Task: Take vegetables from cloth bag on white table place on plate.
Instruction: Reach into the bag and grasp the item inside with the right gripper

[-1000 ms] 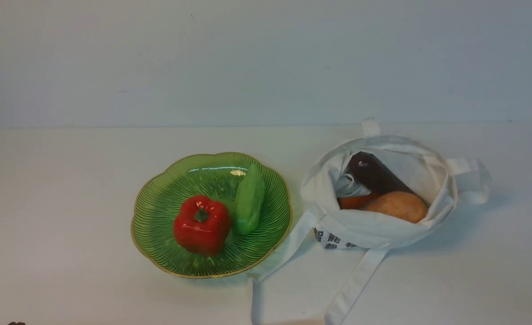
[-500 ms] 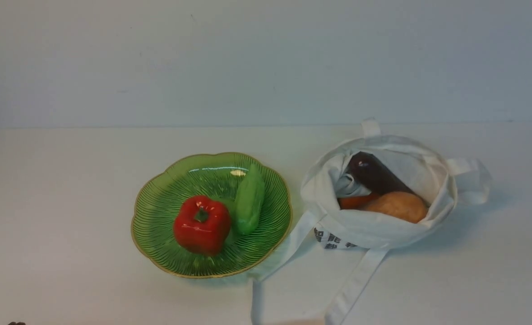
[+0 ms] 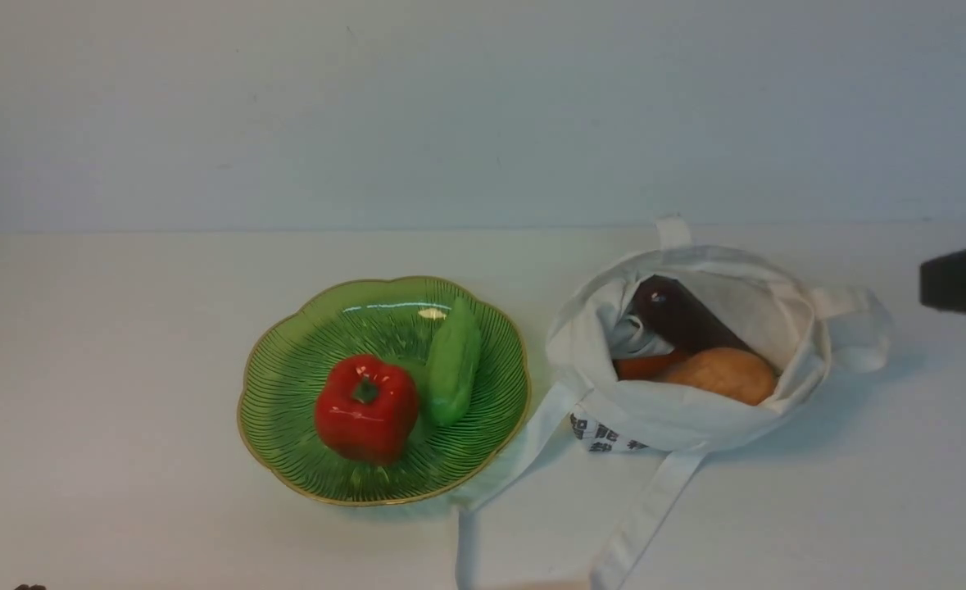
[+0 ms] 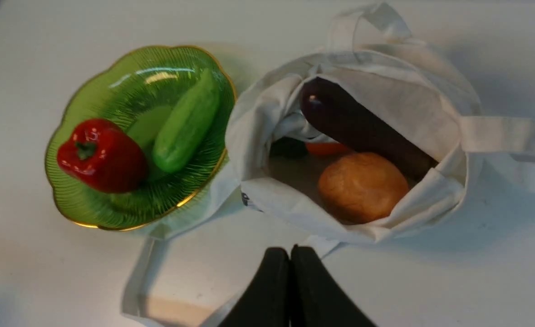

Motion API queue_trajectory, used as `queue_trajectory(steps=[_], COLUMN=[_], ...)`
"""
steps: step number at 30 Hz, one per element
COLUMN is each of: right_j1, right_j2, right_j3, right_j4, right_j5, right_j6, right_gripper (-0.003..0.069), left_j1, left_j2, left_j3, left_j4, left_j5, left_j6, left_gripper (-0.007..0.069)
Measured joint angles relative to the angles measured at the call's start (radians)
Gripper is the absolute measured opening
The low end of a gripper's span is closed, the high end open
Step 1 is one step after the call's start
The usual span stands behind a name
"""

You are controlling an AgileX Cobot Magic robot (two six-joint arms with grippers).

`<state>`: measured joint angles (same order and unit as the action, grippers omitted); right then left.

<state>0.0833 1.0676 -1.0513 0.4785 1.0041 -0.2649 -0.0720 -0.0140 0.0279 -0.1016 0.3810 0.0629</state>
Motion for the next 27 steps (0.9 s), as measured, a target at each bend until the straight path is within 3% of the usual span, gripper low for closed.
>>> queue_trajectory(steps=[3,10,14,19,22,25,26,27], right_j1=[0.006,0.137,0.194,0.226,0.229,0.229,0.229,0.229], right_j2=[0.086,0.323,0.417,0.528,0.597,0.637,0.664,0.668], right_j3=[-0.04,-0.138,-0.155,-0.158,-0.158,-0.158,-0.158,-0.158], right_j4=[-0.013,-0.199,-0.306,-0.369,-0.385,-0.401,-0.412,-0.414], right_j5=[0.003,-0.031,-0.123,-0.211,-0.246,-0.253,-0.255,-0.256], right_j6=[-0.005,0.054,0.109,0.114,0.118,0.125,0.134,0.134], right_gripper=[-0.0013,-0.0003,0.0058,0.023,0.0388,0.0472,0.0529,0.0529], left_j1=[0.0,0.0,0.0,0.0,0.0,0.0,0.0,0.0], left_j2=[0.0,0.0,0.0,0.0,0.0,0.0,0.0,0.0], left_j3=[0.0,0.0,0.0,0.0,0.0,0.0,0.0,0.0], left_j4=[0.0,0.0,0.0,0.0,0.0,0.0,0.0,0.0], left_j5=[0.0,0.0,0.0,0.0,0.0,0.0,0.0,0.0], left_j6=[0.0,0.0,0.0,0.0,0.0,0.0,0.0,0.0], left_gripper=[-0.0008,-0.0008,-0.0008,-0.0008,-0.0008,-0.0008,-0.0008,-0.0008])
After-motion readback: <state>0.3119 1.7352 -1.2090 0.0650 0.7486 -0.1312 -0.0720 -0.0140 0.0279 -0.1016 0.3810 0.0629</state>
